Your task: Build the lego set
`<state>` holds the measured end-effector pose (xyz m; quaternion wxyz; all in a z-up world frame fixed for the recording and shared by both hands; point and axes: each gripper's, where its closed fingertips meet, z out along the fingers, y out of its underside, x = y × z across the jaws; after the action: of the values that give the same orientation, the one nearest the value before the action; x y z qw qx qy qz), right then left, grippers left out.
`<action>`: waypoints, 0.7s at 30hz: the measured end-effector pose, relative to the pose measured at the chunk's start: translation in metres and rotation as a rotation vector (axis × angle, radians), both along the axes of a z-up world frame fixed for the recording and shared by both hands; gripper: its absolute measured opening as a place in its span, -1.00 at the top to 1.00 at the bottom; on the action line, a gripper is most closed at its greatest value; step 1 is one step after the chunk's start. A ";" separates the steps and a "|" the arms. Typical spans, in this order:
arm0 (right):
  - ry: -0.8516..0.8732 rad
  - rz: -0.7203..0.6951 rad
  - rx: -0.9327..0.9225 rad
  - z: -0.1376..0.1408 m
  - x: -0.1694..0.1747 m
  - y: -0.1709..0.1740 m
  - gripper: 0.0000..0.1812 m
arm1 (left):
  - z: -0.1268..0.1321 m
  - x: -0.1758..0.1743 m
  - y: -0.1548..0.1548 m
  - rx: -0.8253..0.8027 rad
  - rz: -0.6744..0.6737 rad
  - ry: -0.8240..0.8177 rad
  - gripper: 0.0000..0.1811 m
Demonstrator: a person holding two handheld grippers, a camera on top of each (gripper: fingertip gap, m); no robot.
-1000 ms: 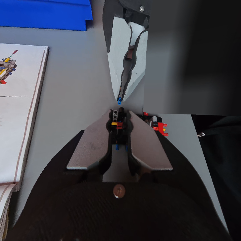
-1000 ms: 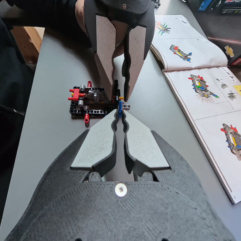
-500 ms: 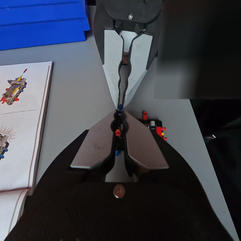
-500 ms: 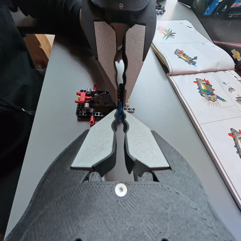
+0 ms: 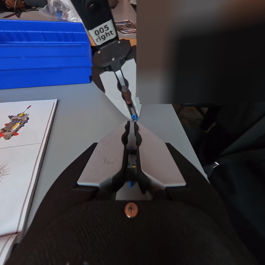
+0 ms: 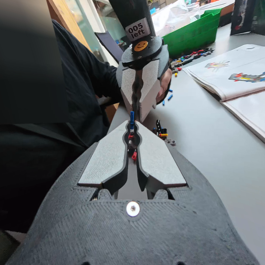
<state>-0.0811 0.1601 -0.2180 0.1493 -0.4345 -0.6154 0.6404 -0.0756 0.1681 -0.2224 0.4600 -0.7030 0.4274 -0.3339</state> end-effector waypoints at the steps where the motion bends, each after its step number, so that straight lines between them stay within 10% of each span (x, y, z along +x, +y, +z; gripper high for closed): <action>1: -0.008 0.023 -0.039 0.001 0.001 -0.001 0.99 | 0.000 -0.001 0.000 0.021 0.002 0.013 0.93; 21: -0.273 0.118 -0.139 -0.030 0.003 -0.010 1.00 | -0.022 -0.001 -0.008 0.268 -0.038 0.352 0.92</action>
<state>-0.0782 0.1506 -0.2484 -0.0040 -0.4901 -0.6086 0.6240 -0.0762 0.1603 -0.2444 0.4614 -0.6747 0.5549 -0.1550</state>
